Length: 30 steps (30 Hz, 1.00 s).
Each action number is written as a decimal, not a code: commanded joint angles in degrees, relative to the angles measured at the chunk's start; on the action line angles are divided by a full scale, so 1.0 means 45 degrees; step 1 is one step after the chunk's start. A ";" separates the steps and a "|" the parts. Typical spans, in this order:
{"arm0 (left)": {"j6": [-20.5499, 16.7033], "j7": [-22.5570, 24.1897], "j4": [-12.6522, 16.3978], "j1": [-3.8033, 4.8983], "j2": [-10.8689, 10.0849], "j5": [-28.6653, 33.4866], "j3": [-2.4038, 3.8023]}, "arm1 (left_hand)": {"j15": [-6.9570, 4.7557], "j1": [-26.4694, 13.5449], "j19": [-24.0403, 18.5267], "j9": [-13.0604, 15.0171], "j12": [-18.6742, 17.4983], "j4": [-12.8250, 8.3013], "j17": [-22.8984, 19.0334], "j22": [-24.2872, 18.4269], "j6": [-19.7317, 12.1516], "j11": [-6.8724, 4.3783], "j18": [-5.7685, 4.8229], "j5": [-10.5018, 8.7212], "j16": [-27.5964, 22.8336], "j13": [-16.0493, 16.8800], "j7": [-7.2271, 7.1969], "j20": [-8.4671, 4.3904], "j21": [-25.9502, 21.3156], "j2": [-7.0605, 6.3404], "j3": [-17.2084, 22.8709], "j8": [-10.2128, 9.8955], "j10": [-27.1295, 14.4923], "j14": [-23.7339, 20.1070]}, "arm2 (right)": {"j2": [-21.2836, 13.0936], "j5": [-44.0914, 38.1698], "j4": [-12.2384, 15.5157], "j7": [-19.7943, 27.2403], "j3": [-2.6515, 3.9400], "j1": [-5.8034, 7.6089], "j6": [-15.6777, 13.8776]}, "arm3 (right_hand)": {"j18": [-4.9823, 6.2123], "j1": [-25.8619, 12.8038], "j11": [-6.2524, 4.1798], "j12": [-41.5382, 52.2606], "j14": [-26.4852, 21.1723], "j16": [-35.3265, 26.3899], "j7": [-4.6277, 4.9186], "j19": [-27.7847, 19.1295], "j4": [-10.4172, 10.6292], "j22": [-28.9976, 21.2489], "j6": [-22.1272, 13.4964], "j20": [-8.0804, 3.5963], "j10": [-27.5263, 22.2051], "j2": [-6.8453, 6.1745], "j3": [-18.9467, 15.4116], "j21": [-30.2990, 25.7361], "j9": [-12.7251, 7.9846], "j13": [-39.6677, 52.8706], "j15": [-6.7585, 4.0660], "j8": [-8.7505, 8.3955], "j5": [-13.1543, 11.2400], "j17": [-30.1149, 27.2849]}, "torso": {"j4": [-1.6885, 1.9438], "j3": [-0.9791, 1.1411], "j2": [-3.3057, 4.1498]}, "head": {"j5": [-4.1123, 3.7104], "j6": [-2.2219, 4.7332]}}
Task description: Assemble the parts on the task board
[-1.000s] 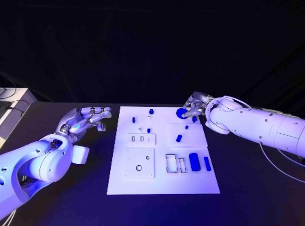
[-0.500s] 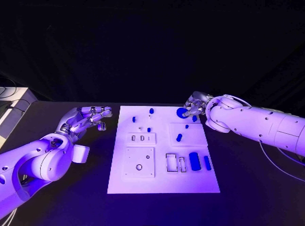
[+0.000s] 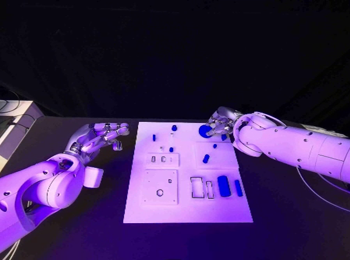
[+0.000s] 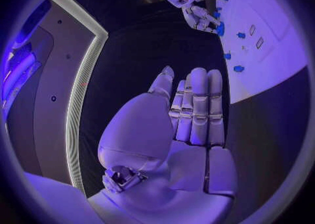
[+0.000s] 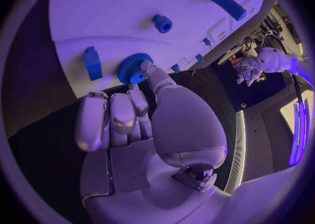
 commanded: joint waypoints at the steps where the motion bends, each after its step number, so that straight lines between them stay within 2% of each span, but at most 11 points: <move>1: 0.0225 0.0097 0.0019 -0.0004 0.0034 -0.0030 0.0011 | 0.0016 -0.0030 -0.0066 0.0001 0.0028 -0.0002 -0.0012 -0.0012 -0.0023 0.0013 0.0149 0.0049 0.0062 -0.0006 -0.0039 -0.0021 0.0052 0.0000 0.0079 0.0013 -0.0096 -0.0055 | -0.0052 -0.1104 0.0502 0.0402 0.0015 0.0007 -0.1585 | -0.0157 0.0085 -0.0095 -0.0034 -0.0007 -0.0033 0.0018 0.0557 -0.0033 0.2223 0.0842 -0.0094 0.0059 0.0298 -0.0115 0.0042 0.0703 0.0029 -0.0081 0.0088 -0.0100 0.0036 | 0.0006 -0.0005 -0.0011 | 0.0021 0.0026; 6: 0.0230 0.0095 0.0017 -0.0008 0.0038 -0.0030 0.0011 | 0.0016 -0.0030 -0.0066 0.0001 0.0028 -0.0002 -0.0012 -0.0012 -0.0023 0.0013 0.0149 0.0049 0.0062 -0.0006 -0.0039 -0.0021 0.0052 0.0000 0.0079 0.0013 -0.0096 -0.0055 | -0.0053 -0.2060 0.1407 0.0224 0.0049 0.0031 -0.2259 | -0.0168 0.0069 -0.0104 -0.0083 -0.0002 -0.0040 0.0004 0.0565 -0.0018 0.2229 0.0882 -0.0108 0.0094 0.0199 -0.0202 0.0071 0.0692 0.0036 -0.0089 0.0075 -0.0168 0.0099 | -0.0002 -0.0005 -0.0009 | 0.0044 0.0053; 12: 0.0231 0.0090 0.0034 -0.0010 0.0053 -0.0030 0.0011 | 0.0016 -0.0030 -0.0066 0.0001 0.0028 -0.0002 -0.0012 -0.0012 -0.0023 0.0013 0.0149 0.0049 0.0062 -0.0006 -0.0039 -0.0021 0.0052 0.0000 0.0079 0.0013 -0.0096 -0.0055 | 0.0403 -0.3281 0.2026 -0.0222 0.0060 0.0045 -0.2391 | -0.0180 0.0035 -0.0104 -0.0149 0.0009 -0.0063 0.0000 0.0568 0.0080 0.2237 0.0884 -0.0116 0.0123 0.0121 -0.0285 0.0098 0.0660 0.0057 -0.0093 0.0064 -0.0338 0.0172 | 0.0031 -0.0030 -0.0014 | 0.0066 0.0053; 16: 0.0254 0.0072 0.0045 -0.0011 0.0063 -0.0030 0.0011 | 0.0016 -0.0030 -0.0066 0.0001 0.0028 -0.0002 -0.0012 -0.0012 -0.0023 0.0013 0.0149 0.0049 0.0062 -0.0006 -0.0039 -0.0021 0.0052 0.0000 0.0079 0.0013 -0.0096 -0.0055 | 0.0832 -0.3829 0.1967 -0.0513 0.0026 0.0043 -0.2273 | -0.0180 0.0024 -0.0100 -0.0169 0.0009 -0.0078 0.0004 0.0565 0.0130 0.2236 0.0874 -0.0115 0.0128 0.0087 -0.0304 0.0094 0.0649 0.0060 -0.0094 0.0060 -0.0380 0.0181 | 0.0035 -0.0037 -0.0007 | 0.0072 0.0070; 21: 0.0281 0.0050 0.0079 -0.0010 0.0074 -0.0030 0.0011 | 0.0021 -0.0035 -0.0075 0.0001 0.0028 0.0008 -0.0045 -0.0051 -0.0032 0.0022 0.0152 0.0045 0.0092 -0.0006 -0.0029 -0.0016 0.0081 -0.0008 0.0105 0.0014 -0.0118 -0.0063 | 0.1475 -0.4382 0.1619 -0.0892 -0.0089 -0.0005 -0.2034 | -0.0177 0.0089 -0.0093 -0.0240 0.0018 -0.0126 0.0019 0.0563 0.0251 0.2232 0.0842 -0.0113 0.0129 0.0032 -0.0281 0.0073 0.0611 0.0077 -0.0092 0.0060 -0.0393 0.0219 | 0.0059 -0.0042 0.0004 | 0.0107 0.0058; 30: 0.0274 0.0042 0.0130 -0.0008 0.0042 -0.0030 0.0011 | 0.0021 -0.0035 -0.0075 0.0001 0.0028 0.0008 -0.0045 -0.0051 -0.0032 0.0022 0.0152 0.0045 0.0092 -0.0006 -0.0029 -0.0016 0.0081 -0.0008 0.0105 0.0014 -0.0118 -0.0063 | 0.2217 -0.4712 0.0781 -0.1109 -0.0167 -0.0134 -0.1717 | -0.0171 0.0117 -0.0085 -0.0304 0.0013 -0.0158 0.0031 0.0552 0.0250 0.2222 0.0824 -0.0111 0.0097 0.0009 -0.0265 0.0033 0.0604 0.0058 -0.0088 0.0059 -0.0331 0.0210 | 0.0017 -0.0019 0.0024 | 0.0205 0.0032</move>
